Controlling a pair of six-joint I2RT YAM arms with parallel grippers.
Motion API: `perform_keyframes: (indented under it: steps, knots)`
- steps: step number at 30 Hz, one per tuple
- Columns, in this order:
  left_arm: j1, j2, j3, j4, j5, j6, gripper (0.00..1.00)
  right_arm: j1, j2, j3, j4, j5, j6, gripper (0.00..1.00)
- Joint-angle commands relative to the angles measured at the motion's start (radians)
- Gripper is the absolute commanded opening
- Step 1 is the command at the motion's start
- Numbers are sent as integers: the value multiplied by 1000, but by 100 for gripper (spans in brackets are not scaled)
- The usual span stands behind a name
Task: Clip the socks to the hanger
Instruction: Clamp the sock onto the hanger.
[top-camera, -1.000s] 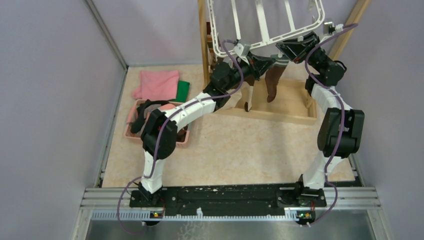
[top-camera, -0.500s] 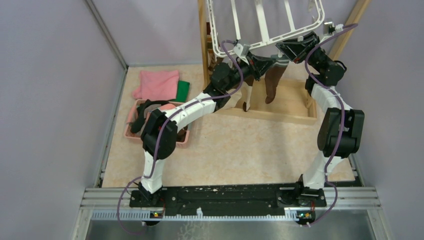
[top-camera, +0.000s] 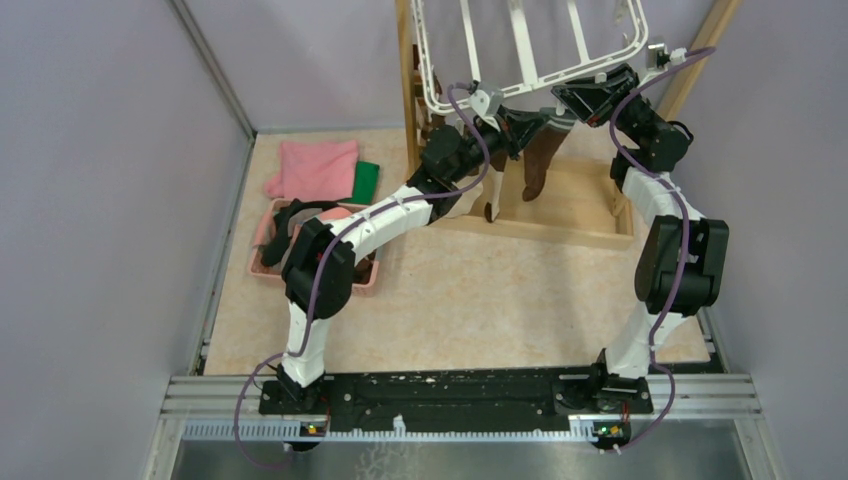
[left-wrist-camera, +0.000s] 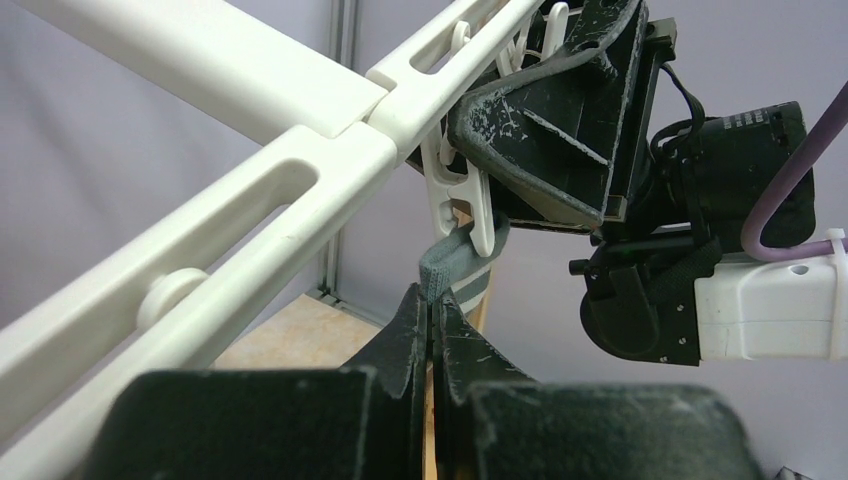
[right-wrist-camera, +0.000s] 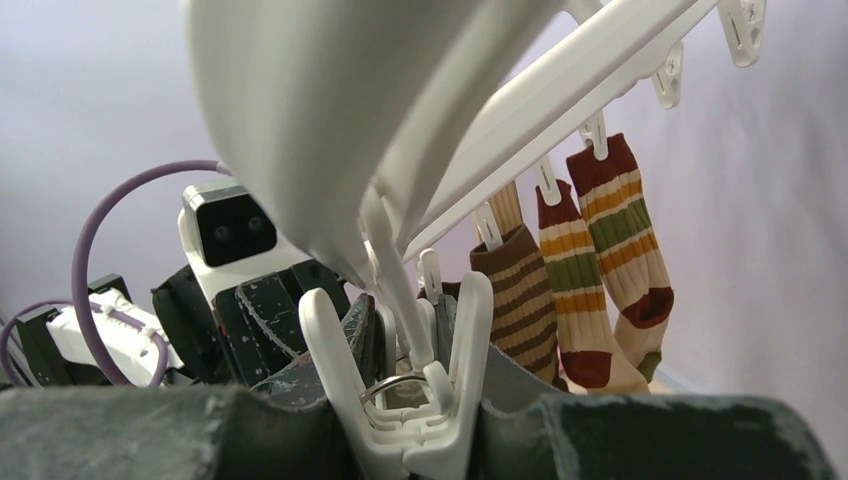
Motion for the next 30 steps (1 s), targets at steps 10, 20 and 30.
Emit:
perform_keyframes:
  steps: [10, 20, 30]
  knots:
    - [-5, -57, 15, 133, 34, 1, 0, 10, 9, 41, 227, -22, -1, 0]
    - [-5, -50, 17, 145, 28, -45, 0, 10, 7, 40, 227, -21, -1, 2]
    - [-5, -45, 25, 140, 41, -55, 0, 10, 8, 38, 227, -18, 0, 24]
